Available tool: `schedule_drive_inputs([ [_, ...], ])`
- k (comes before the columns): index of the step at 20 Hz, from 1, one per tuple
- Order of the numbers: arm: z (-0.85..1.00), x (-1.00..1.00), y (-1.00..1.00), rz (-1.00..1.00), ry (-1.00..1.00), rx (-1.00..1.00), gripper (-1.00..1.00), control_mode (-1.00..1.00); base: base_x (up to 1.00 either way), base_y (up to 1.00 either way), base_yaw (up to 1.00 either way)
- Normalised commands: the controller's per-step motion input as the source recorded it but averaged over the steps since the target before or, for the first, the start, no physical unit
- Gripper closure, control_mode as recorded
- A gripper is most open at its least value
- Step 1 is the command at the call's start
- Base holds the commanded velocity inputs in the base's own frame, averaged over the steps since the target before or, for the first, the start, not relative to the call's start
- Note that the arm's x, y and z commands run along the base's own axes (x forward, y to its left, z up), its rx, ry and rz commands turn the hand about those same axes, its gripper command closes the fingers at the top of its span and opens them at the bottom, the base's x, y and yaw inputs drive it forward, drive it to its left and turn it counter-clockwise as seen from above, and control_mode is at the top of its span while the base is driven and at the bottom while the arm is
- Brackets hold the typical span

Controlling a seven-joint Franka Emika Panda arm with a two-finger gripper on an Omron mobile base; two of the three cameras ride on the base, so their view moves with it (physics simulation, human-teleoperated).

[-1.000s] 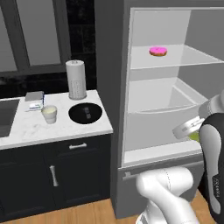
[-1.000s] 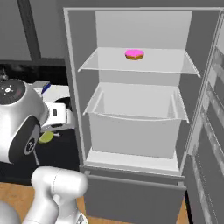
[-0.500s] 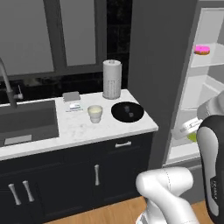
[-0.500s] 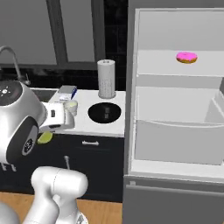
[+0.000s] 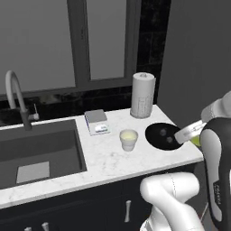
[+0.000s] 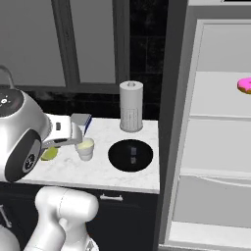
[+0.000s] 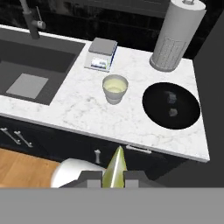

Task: Grab a lemon wedge from the fridge and one ice cube from the ice bowl, and put them in the glass of lemonade.

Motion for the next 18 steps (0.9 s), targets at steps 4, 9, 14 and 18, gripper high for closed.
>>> schedule_drive_inputs([
  [4,0.00,0.00,0.00,0.00,0.00,0.00,1.00,1.00,0.44,0.00,0.00],
  [9,-0.02,0.68,0.14,0.00,0.20,-0.02,1.00,-1.00,0.00,0.00,0.00],
  [14,-0.44,0.96,0.50,0.00,0.05,-0.02,1.00,-1.00,0.00,0.00,0.00],
  [18,-0.81,0.95,0.60,0.00,0.00,0.00,1.00,-1.00,0.00,0.00,0.00],
])
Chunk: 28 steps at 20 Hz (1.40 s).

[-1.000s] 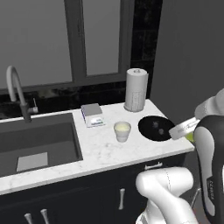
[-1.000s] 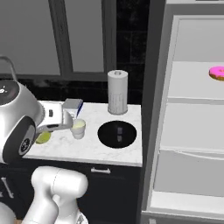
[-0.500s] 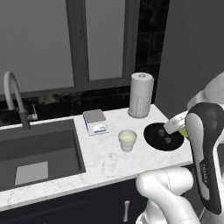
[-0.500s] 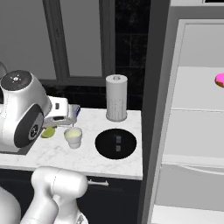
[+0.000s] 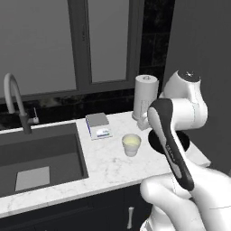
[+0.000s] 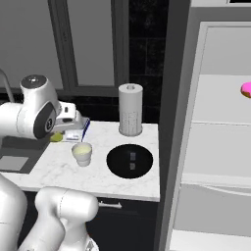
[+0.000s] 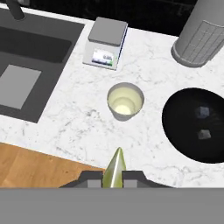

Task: Grab a lemon wedge from the fridge and one ice cube from the ice bowl, and put them in the glass of lemonade.

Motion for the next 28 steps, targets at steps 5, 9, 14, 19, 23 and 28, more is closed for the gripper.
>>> schedule_drive_inputs([
  [5,-0.83,1.00,0.22,0.00,0.01,-0.02,1.00,-1.00,0.00,0.00,0.00],
  [9,-0.43,0.92,-0.08,0.00,0.31,-0.03,1.00,-1.00,0.00,0.00,0.00],
  [14,-0.22,0.31,-0.01,0.00,0.13,-0.03,1.00,-1.00,0.00,0.00,0.00],
  [19,-0.19,0.04,0.00,0.00,0.11,-0.06,1.00,-1.00,0.00,0.00,0.00],
  [23,-0.08,0.21,0.00,0.00,0.04,-0.02,1.00,-1.00,0.00,0.00,0.00],
  [28,0.00,0.46,0.00,0.00,0.00,0.00,1.00,-1.00,0.00,0.00,0.00],
])
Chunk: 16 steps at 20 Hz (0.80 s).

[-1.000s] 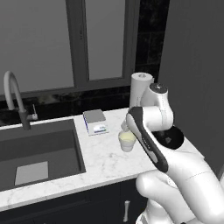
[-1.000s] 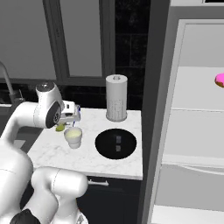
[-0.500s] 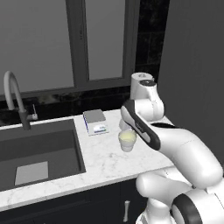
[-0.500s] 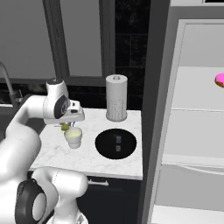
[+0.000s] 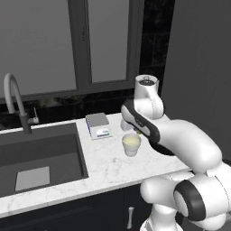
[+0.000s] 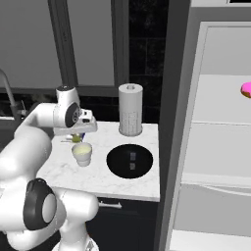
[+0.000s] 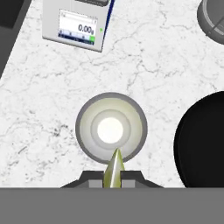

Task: Grab a lemon wedge from the fridge and one ice cube from the ice bowl, and put them in the glass of lemonade.

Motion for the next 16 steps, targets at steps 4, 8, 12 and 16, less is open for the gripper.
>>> schedule_drive_inputs([
  [4,0.00,0.39,0.00,0.00,0.00,0.00,1.00,-1.00,0.00,0.00,0.00],
  [8,0.00,0.08,0.07,0.00,0.00,0.00,1.00,-1.00,0.00,0.00,0.00],
  [12,0.00,0.12,0.35,0.00,-0.12,0.00,1.00,-1.00,0.00,0.00,0.00],
  [16,-0.03,0.26,0.12,0.00,-0.11,0.00,1.00,-1.00,0.00,0.00,0.00],
])
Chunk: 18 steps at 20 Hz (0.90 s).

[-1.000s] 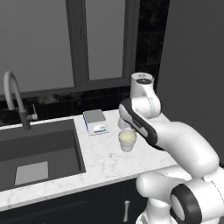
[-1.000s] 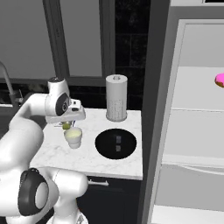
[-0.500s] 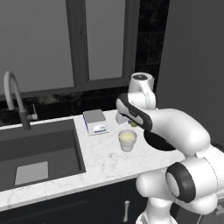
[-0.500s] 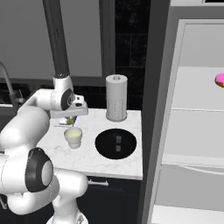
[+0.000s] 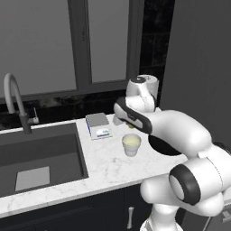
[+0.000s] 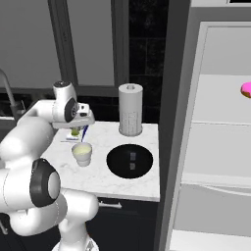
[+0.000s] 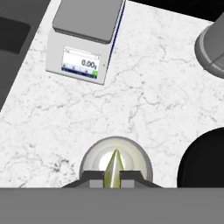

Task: Grab a lemon wedge from the fridge and one ice cube from the ice bowl, and put them in the glass of lemonade.

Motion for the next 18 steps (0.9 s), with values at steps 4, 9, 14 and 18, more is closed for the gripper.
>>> schedule_drive_inputs([
  [4,-0.28,0.17,0.00,0.00,-0.01,0.00,1.00,-1.00,0.00,0.00,0.00],
  [9,-0.13,0.00,0.00,0.00,-0.04,0.00,1.00,-1.00,0.00,0.00,0.00],
  [14,-0.21,0.00,0.00,0.00,-0.10,0.00,1.00,-1.00,0.00,0.00,0.00],
  [18,-0.05,0.00,0.00,0.00,-0.02,0.01,1.00,-1.00,0.00,0.00,0.00],
])
